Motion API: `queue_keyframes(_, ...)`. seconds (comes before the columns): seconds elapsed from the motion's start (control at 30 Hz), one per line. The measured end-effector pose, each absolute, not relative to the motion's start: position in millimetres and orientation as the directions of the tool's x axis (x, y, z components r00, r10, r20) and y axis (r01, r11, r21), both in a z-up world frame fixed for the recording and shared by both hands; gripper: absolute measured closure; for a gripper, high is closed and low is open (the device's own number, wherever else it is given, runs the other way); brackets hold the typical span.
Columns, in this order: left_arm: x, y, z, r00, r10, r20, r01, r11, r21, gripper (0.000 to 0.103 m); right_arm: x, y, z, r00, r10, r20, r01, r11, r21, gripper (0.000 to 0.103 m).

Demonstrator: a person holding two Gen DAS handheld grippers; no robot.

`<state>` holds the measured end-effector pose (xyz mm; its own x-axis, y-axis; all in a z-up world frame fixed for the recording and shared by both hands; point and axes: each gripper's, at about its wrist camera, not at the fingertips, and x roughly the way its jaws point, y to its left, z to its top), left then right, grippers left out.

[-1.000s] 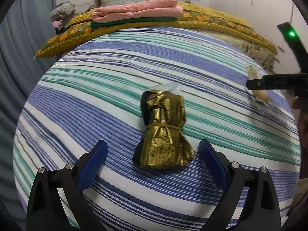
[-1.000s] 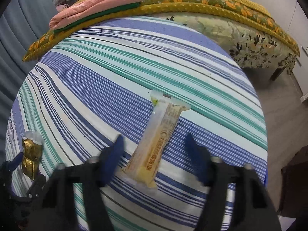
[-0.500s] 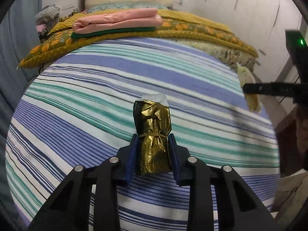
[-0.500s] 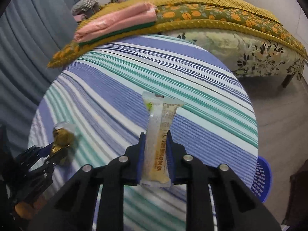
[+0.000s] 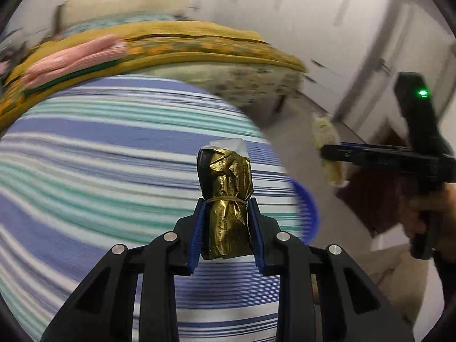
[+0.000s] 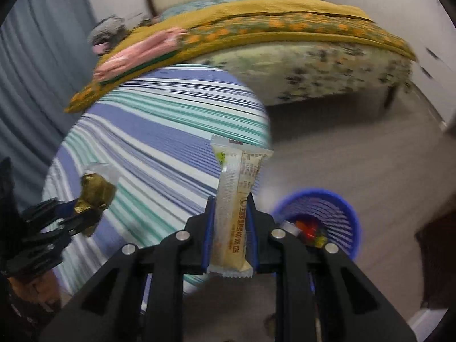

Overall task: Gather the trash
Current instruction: 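Carry the foil item and snack bar to the wastebasket and release both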

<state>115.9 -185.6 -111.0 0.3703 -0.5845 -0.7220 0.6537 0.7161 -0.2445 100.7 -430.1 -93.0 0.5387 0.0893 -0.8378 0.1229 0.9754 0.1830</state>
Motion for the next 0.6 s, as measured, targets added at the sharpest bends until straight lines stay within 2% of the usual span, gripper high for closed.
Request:
queue_keyframes(0.23, 78, -306, -129, 0.254, -0.604, -0.756, 0.759, 0.608, -0.232, 0.074, 61, -523, -132, 0.507, 0.027, -0.862, 0.28, 0.94, 0.194, 0.083)
queue_keyframes(0.4, 85, -384, -175, 0.221, -0.541, -0.812, 0.776, 0.602, -0.189, 0.074, 56, -568, -173, 0.485, 0.052, -0.873, 0.34, 0.909, 0.243, 0.083)
queue_keyframes(0.6, 107, -439, -233, 0.193, -0.467, -0.863, 0.777, 0.61, -0.156, 0.073, 65, -608, -233, 0.454, 0.096, -0.886, 0.402, 0.865, 0.3, 0.083)
